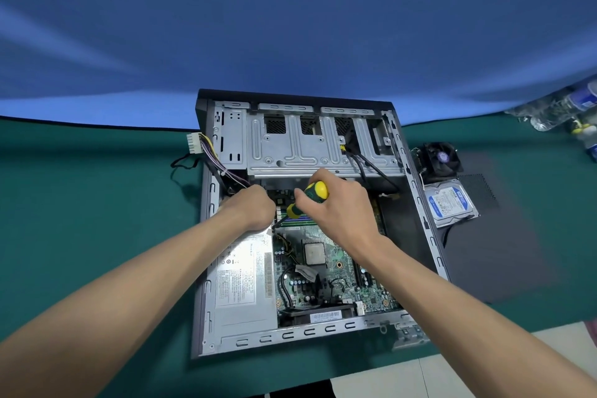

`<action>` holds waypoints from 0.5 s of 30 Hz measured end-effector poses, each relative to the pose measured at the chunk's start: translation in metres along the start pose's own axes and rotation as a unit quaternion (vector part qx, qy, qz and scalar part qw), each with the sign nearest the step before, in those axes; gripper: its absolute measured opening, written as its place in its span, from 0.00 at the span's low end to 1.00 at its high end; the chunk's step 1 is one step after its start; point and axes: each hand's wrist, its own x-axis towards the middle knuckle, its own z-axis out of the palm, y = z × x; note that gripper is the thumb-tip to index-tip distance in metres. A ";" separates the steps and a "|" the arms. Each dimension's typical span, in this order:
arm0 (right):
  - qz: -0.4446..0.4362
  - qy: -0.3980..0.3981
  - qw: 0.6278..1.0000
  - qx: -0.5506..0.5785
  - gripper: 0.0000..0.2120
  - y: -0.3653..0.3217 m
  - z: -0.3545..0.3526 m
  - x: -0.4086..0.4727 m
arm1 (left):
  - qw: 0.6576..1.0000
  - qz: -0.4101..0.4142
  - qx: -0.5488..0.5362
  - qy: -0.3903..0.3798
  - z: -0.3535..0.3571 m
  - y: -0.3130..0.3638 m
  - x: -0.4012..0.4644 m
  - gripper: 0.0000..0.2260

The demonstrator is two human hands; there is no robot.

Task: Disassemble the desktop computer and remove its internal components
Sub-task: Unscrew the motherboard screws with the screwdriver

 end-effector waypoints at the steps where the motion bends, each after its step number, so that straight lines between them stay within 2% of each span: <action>1: 0.000 0.000 1.000 -0.002 0.13 0.000 0.001 0.000 | 1.000 0.001 0.000 0.002 0.000 0.000 0.000 0.09; 15: -0.040 0.036 0.994 -0.090 0.14 -0.020 0.011 0.012 | 1.000 0.010 0.010 0.008 -0.001 -0.001 0.000 0.11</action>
